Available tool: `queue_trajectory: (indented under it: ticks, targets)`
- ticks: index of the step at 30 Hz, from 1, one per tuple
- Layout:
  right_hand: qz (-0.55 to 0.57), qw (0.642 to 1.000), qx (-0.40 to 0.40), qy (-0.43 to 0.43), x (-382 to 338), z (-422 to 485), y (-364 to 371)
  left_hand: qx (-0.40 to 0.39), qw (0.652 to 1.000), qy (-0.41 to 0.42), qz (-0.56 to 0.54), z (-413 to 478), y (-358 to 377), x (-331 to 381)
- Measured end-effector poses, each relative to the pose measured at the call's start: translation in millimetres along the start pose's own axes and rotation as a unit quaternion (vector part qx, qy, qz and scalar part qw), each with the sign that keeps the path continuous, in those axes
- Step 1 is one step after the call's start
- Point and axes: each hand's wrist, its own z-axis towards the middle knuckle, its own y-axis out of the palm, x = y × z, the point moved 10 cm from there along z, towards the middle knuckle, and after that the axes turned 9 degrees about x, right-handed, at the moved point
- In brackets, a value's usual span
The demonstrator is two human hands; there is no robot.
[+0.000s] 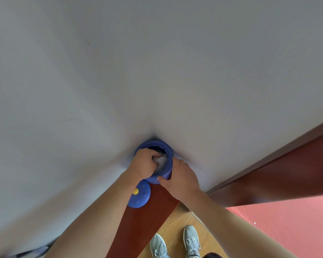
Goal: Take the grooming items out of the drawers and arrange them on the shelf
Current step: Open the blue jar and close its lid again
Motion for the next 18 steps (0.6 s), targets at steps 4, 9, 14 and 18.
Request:
queue_trajectory:
  ticks: [4, 9, 14, 18]
  targets:
    - [-0.004, 1.0, -0.003, -0.004, -1, 0, -1, 0.058, 0.998, 0.001, -0.005, -6, -25, 1]
    - [-0.014, 1.0, -0.009, -0.015, -3, 1, -1, 0.12, 0.993, 0.012, -0.012, -21, -54, 4]
    - [-0.029, 0.999, -0.014, -0.024, -6, 1, -2, 0.181, 0.982, -0.003, -0.056, -49, -81, -1]
    - [-0.044, 0.998, -0.018, -0.037, -9, 1, -5, 0.238, 0.968, -0.043, -0.069, -79, -99, -20]
